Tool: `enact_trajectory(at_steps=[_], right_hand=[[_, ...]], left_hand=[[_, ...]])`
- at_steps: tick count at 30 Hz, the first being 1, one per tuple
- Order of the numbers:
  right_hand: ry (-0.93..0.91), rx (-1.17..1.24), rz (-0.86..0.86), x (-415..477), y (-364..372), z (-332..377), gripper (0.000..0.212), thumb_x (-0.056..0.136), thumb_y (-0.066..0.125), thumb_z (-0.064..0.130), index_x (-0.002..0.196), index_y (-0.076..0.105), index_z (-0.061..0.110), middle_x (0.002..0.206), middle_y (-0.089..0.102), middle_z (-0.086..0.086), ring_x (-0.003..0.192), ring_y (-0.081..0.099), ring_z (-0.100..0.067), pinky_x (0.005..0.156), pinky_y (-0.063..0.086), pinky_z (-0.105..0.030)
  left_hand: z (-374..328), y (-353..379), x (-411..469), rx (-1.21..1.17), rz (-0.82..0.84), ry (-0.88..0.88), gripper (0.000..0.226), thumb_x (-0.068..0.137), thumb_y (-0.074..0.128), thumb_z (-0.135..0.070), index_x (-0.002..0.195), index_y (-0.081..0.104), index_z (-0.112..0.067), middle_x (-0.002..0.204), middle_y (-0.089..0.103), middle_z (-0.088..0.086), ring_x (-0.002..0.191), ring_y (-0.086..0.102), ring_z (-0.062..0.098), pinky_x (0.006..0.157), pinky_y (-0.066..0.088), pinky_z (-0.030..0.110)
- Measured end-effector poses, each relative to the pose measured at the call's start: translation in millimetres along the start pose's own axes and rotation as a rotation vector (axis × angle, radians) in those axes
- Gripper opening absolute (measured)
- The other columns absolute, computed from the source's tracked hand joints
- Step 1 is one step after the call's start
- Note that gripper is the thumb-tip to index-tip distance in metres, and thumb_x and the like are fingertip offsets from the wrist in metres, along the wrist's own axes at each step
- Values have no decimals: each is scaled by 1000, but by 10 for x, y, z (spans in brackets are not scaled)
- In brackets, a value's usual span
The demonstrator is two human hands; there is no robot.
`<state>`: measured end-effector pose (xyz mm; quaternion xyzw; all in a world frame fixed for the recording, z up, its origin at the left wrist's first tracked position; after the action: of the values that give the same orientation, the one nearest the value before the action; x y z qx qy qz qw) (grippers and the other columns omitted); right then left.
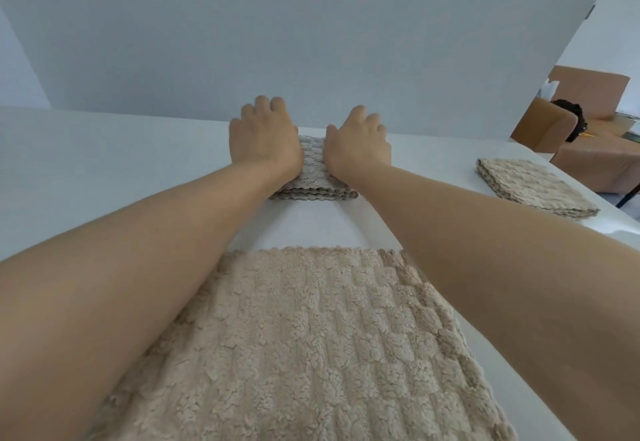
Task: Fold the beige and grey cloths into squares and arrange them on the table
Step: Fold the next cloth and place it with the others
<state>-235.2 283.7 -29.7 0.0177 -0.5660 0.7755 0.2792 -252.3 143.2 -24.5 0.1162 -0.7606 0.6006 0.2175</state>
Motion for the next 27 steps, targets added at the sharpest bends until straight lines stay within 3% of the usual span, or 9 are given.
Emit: enact_trajectory(at_steps=[2,6,9,12,22,27], right_hand=[[-159,-3,-7,-18,-45,30,39,102,40,27,137,41,9,138,47,-10,127,45,-31,97,39,-43],[-290,-47,259,-69,116,-32,47,103,34,23,147,41,10,158,37,-8,142,38,-29,113,35,-45],[-289,-72,411,-87,240,-134,54,105,26,29,156,31,14,167,22,-5,151,25,-28,121,24,-50],[-245,-83,466,-85,255,-216,58,106,19,36,162,16,21,170,11,4,156,12,-24,124,10,-54],[-207,-162,531,-175,218,-199,60,107,10,42,163,-1,24,170,-8,8,157,-9,-23,122,-7,-59],[-242,-66,413,-253,-148,-70,61,107,22,33,163,2,15,171,-7,2,157,-3,-20,125,5,-55]], left_hand=[[-27,-7,3,-32,38,189,40,104,43,-27,138,49,-8,139,52,13,127,48,33,99,39,45],[23,185,-38,-68,246,394,39,106,33,-28,133,51,-6,140,52,13,133,43,30,107,37,46],[110,342,-85,-99,437,329,54,109,22,-37,154,32,-9,163,31,10,151,24,26,122,21,47],[158,398,-108,-114,492,302,61,109,16,-43,162,12,-12,170,10,4,157,6,21,126,8,47],[166,402,-105,-84,566,259,64,108,15,-47,162,5,-15,171,2,2,157,0,20,124,3,52],[94,-15,-233,-259,424,238,65,109,22,-45,162,4,-12,170,-4,5,157,2,20,127,8,42]])
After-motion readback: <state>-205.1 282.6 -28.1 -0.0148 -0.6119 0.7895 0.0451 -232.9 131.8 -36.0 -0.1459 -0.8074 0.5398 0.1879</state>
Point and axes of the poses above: each hand's wrist, its own x-axis towards the middle knuckle, its own y-axis out of the palm, z = x × y, the point moved 3 cm from there along x, towards the middle knuckle
